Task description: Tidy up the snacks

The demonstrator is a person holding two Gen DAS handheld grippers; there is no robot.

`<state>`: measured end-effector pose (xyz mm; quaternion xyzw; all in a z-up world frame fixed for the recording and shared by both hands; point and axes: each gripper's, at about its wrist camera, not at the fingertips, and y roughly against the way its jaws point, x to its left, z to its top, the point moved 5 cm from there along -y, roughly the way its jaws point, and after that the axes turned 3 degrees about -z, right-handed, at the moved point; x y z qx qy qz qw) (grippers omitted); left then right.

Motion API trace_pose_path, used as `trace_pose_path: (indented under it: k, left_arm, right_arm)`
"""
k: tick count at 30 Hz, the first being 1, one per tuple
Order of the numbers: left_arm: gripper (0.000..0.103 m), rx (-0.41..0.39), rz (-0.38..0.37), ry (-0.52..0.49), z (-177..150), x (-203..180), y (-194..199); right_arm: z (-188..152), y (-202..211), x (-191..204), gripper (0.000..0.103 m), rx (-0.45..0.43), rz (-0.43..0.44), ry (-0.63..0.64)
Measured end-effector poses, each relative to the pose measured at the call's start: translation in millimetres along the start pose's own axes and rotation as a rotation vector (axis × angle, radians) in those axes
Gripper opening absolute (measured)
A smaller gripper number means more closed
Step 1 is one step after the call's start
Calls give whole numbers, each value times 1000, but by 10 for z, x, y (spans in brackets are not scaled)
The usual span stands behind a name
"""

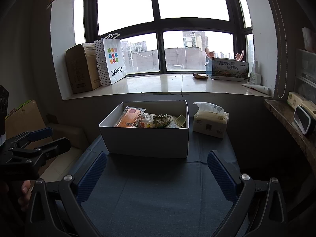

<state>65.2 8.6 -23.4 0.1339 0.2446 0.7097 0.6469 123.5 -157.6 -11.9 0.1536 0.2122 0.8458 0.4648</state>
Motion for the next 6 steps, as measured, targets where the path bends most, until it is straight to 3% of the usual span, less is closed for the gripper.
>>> trace_pose_path:
  k: [6]
  left_arm:
    - [103,-7,-10,-4,-8,-12,20]
  right_arm:
    - [0,2,5,103,0,1,3]
